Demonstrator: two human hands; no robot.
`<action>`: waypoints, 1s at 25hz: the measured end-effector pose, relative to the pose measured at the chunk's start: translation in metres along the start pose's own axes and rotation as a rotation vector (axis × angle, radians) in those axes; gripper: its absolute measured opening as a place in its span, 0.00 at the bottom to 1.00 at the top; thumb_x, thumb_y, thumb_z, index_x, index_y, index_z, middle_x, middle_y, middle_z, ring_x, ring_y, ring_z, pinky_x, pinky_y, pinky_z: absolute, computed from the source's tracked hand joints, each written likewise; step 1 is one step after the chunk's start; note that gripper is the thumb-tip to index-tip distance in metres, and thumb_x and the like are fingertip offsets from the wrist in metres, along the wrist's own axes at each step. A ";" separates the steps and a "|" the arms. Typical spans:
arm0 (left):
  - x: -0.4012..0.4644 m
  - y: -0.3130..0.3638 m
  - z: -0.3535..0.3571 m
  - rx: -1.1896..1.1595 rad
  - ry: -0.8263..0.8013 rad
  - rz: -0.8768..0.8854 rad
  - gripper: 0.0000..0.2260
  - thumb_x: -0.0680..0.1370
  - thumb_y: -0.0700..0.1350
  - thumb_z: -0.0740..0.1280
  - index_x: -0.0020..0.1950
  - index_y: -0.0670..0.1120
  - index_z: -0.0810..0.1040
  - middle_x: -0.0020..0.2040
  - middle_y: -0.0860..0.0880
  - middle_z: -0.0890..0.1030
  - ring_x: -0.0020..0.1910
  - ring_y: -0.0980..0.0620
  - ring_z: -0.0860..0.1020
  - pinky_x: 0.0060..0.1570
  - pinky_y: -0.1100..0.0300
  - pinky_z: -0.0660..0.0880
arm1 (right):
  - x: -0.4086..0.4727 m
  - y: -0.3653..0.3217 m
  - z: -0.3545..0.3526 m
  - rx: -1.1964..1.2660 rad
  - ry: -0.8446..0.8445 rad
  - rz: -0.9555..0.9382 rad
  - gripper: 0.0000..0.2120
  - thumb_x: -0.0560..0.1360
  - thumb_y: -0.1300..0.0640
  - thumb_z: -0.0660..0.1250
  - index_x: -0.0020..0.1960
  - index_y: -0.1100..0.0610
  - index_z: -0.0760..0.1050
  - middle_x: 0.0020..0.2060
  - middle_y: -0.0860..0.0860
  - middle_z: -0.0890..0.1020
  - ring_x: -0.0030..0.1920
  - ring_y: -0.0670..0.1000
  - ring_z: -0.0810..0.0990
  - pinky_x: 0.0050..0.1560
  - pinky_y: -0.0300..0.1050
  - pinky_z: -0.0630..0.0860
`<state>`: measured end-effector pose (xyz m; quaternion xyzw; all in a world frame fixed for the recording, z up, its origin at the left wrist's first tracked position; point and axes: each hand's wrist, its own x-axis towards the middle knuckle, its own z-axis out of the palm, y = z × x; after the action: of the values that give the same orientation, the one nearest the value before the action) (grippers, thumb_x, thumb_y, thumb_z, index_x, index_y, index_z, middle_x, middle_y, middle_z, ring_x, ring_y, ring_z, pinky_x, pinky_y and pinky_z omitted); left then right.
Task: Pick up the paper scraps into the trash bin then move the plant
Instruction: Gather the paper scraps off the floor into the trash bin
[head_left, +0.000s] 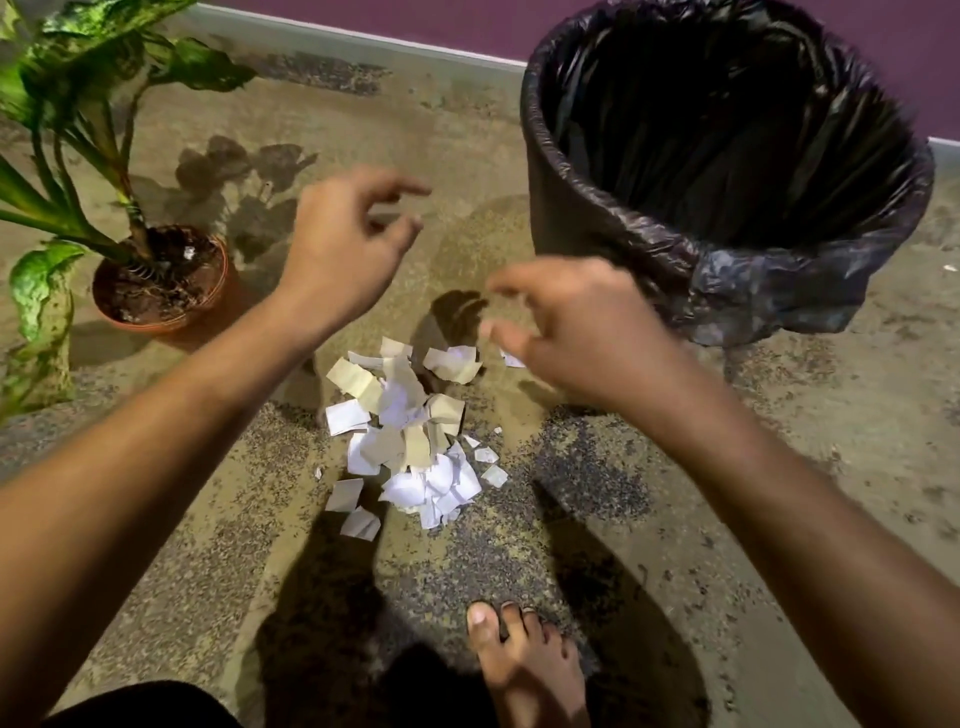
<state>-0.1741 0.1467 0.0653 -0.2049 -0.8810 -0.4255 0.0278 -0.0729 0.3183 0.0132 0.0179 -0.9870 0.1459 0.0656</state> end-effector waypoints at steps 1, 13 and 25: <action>-0.011 -0.021 0.001 0.013 0.014 -0.071 0.13 0.75 0.40 0.69 0.59 0.48 0.80 0.53 0.54 0.80 0.53 0.54 0.79 0.56 0.54 0.78 | -0.004 -0.001 0.011 0.045 -0.083 -0.006 0.18 0.72 0.36 0.59 0.56 0.44 0.73 0.48 0.48 0.82 0.47 0.54 0.81 0.47 0.52 0.80; -0.066 -0.141 0.036 0.373 -0.546 -0.388 0.43 0.70 0.49 0.75 0.78 0.52 0.52 0.77 0.42 0.55 0.72 0.40 0.64 0.66 0.54 0.67 | 0.021 0.035 0.114 0.175 -0.526 0.359 0.43 0.71 0.29 0.63 0.78 0.41 0.49 0.79 0.54 0.52 0.78 0.60 0.51 0.76 0.60 0.56; -0.078 -0.132 0.051 0.413 -0.553 -0.288 0.19 0.73 0.37 0.70 0.64 0.45 0.76 0.59 0.42 0.79 0.57 0.45 0.78 0.56 0.57 0.75 | 0.025 -0.035 0.137 -0.017 -0.436 -0.238 0.19 0.78 0.58 0.66 0.68 0.54 0.72 0.65 0.53 0.74 0.59 0.57 0.78 0.56 0.51 0.76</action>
<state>-0.1476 0.0860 -0.0819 -0.1762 -0.9423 -0.1668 -0.2306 -0.1127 0.2449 -0.1039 0.1642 -0.9700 0.1214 -0.1319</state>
